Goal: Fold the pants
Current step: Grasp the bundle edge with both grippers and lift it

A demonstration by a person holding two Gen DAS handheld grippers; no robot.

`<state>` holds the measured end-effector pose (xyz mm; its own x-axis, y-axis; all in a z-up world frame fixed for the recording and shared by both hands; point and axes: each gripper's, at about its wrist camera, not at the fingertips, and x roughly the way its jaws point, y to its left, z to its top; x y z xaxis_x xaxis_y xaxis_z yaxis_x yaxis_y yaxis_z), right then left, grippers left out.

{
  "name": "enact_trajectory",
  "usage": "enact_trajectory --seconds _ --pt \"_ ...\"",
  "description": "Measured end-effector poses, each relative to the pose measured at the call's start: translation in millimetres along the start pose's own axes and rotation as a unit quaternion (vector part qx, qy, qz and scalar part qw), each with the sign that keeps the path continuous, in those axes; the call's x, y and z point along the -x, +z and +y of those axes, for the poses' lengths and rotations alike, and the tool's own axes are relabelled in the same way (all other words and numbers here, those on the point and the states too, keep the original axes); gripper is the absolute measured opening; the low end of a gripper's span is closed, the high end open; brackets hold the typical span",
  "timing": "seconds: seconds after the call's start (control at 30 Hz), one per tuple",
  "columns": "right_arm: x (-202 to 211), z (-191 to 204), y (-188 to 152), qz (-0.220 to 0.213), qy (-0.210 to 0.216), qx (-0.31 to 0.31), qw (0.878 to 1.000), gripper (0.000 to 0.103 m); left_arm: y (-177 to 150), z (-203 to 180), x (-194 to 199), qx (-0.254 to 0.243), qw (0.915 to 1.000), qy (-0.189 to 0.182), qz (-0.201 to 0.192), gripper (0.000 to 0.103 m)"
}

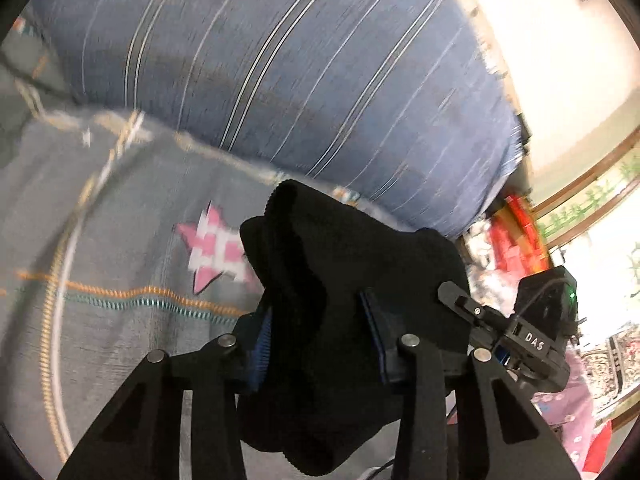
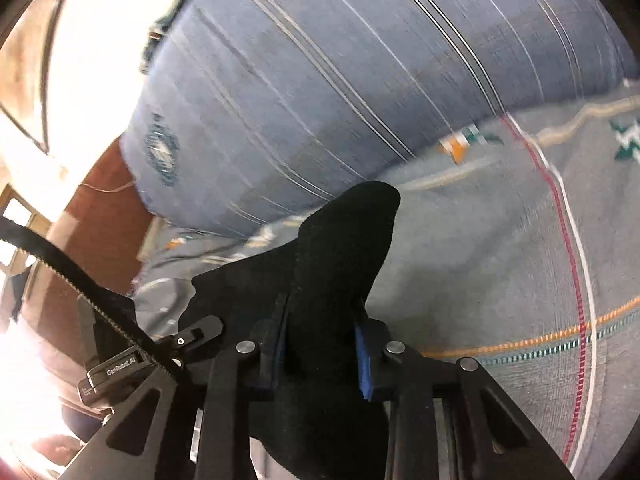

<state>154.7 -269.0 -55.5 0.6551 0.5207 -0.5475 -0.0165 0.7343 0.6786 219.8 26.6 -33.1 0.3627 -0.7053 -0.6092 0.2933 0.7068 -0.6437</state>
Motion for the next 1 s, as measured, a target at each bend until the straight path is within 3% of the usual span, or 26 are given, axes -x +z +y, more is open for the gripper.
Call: enact_trajectory --seconds 0.17,0.3,0.43,1.0 --pt "38 55 23 -0.031 0.028 0.032 0.999 0.03 25 -35 60 -0.029 0.9984 -0.012 -0.047 0.039" --pt "50 89 30 -0.045 0.03 0.059 0.997 0.03 32 -56 88 -0.067 0.9945 0.029 -0.075 0.039" --pt "35 102 26 -0.039 0.026 0.063 0.997 0.03 30 -44 93 -0.061 0.994 0.049 -0.076 0.039" --pt "-102 32 22 0.04 -0.029 0.011 0.999 0.03 37 94 -18 0.043 0.998 0.045 -0.01 0.039"
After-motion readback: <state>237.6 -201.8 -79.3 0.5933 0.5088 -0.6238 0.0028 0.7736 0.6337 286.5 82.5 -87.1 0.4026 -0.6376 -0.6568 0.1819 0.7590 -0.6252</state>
